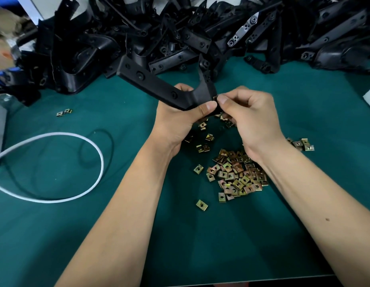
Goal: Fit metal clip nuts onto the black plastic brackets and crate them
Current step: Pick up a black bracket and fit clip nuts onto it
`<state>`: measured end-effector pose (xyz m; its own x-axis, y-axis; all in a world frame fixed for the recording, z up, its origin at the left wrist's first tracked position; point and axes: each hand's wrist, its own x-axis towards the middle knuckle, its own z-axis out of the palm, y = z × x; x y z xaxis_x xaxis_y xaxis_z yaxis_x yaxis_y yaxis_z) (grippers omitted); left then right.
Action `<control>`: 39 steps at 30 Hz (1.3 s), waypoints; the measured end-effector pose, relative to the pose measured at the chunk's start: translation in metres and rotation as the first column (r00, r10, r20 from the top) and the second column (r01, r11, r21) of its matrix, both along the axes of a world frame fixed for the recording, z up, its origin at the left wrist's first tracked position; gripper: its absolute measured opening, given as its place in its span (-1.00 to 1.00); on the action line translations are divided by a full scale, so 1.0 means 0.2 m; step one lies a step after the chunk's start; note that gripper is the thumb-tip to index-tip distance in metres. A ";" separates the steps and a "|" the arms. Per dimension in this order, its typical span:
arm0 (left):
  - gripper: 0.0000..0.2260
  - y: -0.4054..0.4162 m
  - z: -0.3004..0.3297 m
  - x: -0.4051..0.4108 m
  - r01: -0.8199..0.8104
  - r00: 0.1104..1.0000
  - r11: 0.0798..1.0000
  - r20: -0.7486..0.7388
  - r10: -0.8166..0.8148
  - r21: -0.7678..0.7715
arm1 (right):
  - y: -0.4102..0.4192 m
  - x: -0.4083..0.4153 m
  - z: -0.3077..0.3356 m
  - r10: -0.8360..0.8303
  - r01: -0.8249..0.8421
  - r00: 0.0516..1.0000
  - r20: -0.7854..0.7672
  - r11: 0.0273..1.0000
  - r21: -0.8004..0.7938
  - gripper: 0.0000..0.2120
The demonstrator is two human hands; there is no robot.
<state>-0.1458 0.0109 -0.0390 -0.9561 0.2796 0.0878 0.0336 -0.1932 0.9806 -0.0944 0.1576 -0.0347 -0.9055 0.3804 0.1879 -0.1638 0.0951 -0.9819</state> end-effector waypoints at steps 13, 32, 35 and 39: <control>-0.70 -0.13 0.05 -0.07 -0.066 0.989 0.988 0.141 0.046 0.142 | 0.03 0.05 0.10 0.358 -0.361 0.926 0.121 0.744 0.562 -0.84; -0.41 -0.24 0.04 -0.06 0.389 0.872 0.855 0.163 -0.462 0.343 | 0.04 0.04 0.07 0.373 -0.385 0.923 0.098 0.901 0.199 -0.92; -0.57 -0.22 0.04 -0.06 0.409 0.862 0.858 0.176 -0.475 0.311 | 0.03 0.02 0.05 0.219 -0.219 0.976 0.019 0.976 0.001 -0.95; -0.86 -0.18 0.02 -0.05 0.307 0.900 0.922 0.242 -0.362 0.237 | 0.02 0.02 0.05 0.218 -0.217 0.976 -0.015 0.958 -0.187 -0.98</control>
<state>-0.1563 -0.0258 -0.0344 -0.8017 0.5920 -0.0826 -0.3323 -0.3265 0.8849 -0.0898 0.1609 -0.0247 -0.9711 0.2024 0.1267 -0.1544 -0.1274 -0.9798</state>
